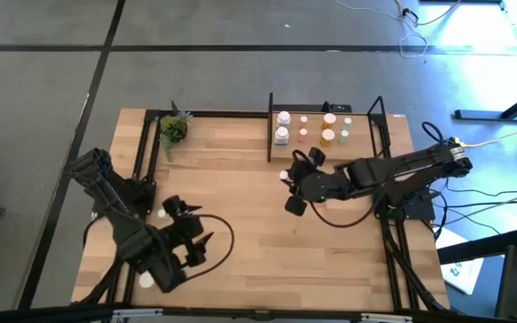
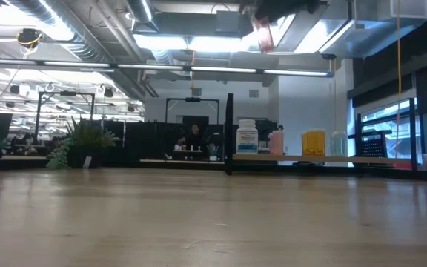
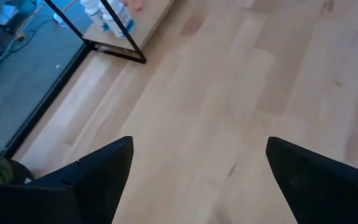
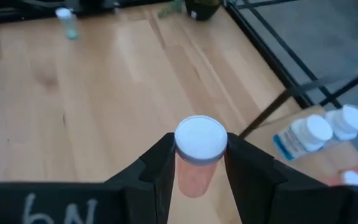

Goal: Pick and place medicine bottles onto shelf by color
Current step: Put the pink pill bottle on the shelf aligned with the other pink pill bottles

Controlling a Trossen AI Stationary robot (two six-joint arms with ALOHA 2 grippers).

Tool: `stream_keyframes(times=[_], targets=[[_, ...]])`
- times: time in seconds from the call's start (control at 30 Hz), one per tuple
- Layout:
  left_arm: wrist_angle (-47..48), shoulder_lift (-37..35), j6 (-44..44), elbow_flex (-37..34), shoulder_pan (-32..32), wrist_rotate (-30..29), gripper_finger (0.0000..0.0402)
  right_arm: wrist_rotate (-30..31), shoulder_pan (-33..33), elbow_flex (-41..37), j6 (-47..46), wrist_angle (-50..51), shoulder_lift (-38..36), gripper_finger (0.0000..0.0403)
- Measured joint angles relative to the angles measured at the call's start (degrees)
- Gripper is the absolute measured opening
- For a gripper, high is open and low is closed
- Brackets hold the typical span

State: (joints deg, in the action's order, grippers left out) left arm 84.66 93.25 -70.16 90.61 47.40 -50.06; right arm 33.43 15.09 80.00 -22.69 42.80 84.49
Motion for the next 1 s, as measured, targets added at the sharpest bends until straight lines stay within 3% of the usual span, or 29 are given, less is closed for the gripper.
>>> stream_keyframes(times=[0.23, 0.53, 0.7, 1.0], targets=[[0.05, 0.00, 0.42, 0.00, -1.92, 0.02, 0.0363, 0.16, 0.70, -8.93, -4.11, -9.78, -0.09, 0.0132], [0.09, 0.02, 0.42, 0.00, -1.86, 0.11, 0.0363, 6.94, 5.17, -23.39, -0.09, -31.47, -0.28, 0.0132], [0.05, 0.02, 0.38, 0.00, -1.86, 0.17, 0.0363, 7.53, 6.17, -30.63, 0.60, -42.94, -0.28, 0.0132], [-2.13, 0.02, 0.36, 0.00, -4.59, 0.22, 0.0363, 7.52, 6.16, -39.33, -0.36, -51.14, -0.28, 0.0132]])
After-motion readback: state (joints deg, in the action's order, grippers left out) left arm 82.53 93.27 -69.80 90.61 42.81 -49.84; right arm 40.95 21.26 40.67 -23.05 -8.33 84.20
